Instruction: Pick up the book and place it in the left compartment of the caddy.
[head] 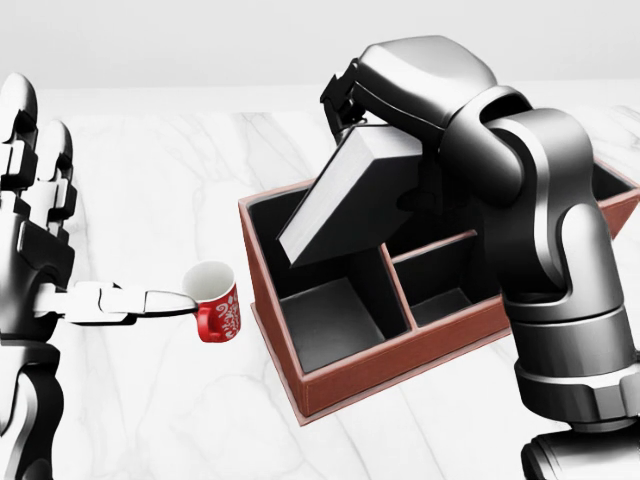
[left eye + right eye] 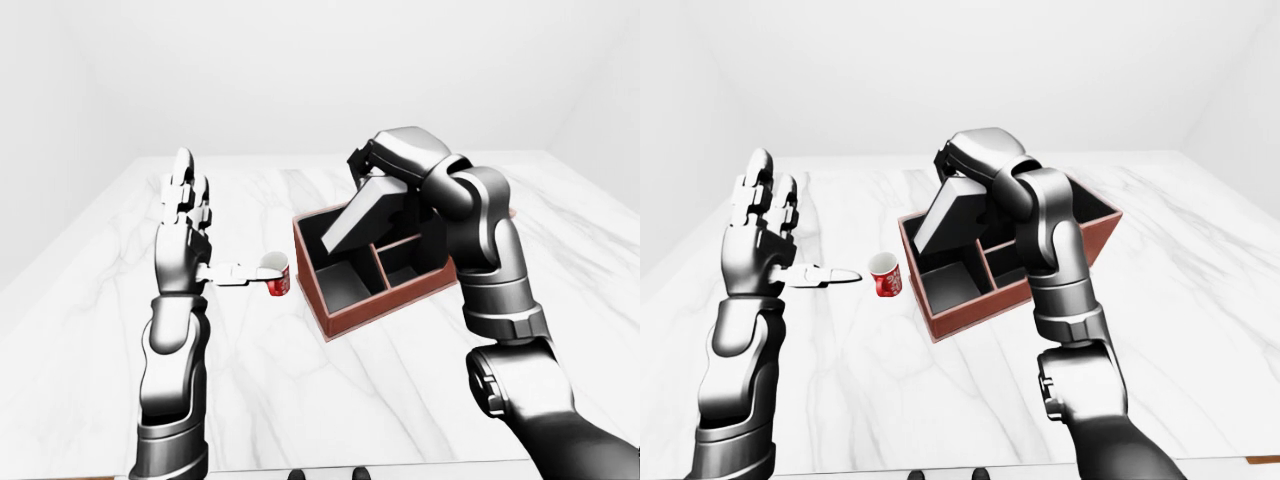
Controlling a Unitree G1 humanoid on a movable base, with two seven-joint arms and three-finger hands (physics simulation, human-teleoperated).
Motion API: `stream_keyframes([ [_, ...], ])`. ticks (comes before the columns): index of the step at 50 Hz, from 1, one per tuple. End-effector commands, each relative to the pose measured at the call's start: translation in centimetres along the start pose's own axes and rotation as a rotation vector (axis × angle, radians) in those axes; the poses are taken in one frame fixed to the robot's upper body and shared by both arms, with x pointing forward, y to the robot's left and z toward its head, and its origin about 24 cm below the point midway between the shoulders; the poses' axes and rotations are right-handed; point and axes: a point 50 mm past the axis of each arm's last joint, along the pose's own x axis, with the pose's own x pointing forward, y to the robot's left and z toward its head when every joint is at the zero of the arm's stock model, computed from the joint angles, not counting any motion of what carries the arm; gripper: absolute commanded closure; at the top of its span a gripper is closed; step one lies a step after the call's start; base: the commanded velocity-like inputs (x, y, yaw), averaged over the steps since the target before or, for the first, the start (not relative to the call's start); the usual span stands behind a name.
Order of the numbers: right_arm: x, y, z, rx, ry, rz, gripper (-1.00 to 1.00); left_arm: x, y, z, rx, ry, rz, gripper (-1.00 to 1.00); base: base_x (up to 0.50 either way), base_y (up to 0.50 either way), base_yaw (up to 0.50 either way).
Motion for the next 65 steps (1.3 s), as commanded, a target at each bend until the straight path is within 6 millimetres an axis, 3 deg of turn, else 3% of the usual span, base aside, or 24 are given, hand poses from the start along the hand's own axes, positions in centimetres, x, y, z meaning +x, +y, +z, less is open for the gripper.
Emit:
stream_keyframes([
  [1, 1.8, 0.1, 0.4, -0.045, 0.039, 0.034, 1.0, -0.3, 0.2, 0.1, -0.001, -0.002, 0.005, -1.0, 0.0, 0.0, 0.0],
  [19, 5.1, 2.0, 1.5, -0.211, 0.11, 0.042, 1.0, -0.2, 0.4, 0.1, -0.002, -0.003, 0.008, -1.0, 0.0, 0.0, 0.0],
  [45, 5.1, 4.8, 1.6, -0.286, 0.131, 0.051, 1.0, -0.5, 0.4, -0.5, -0.007, 0.026, 0.009, -1.0, 0.0, 0.0, 0.0],
  [65, 6.3, 6.6, 2.3, -0.349, 0.113, 0.04, 1.0, -0.3, 0.6, -0.7, -0.012, 0.033, 0.008, -1.0, 0.0, 0.0, 0.0],
])
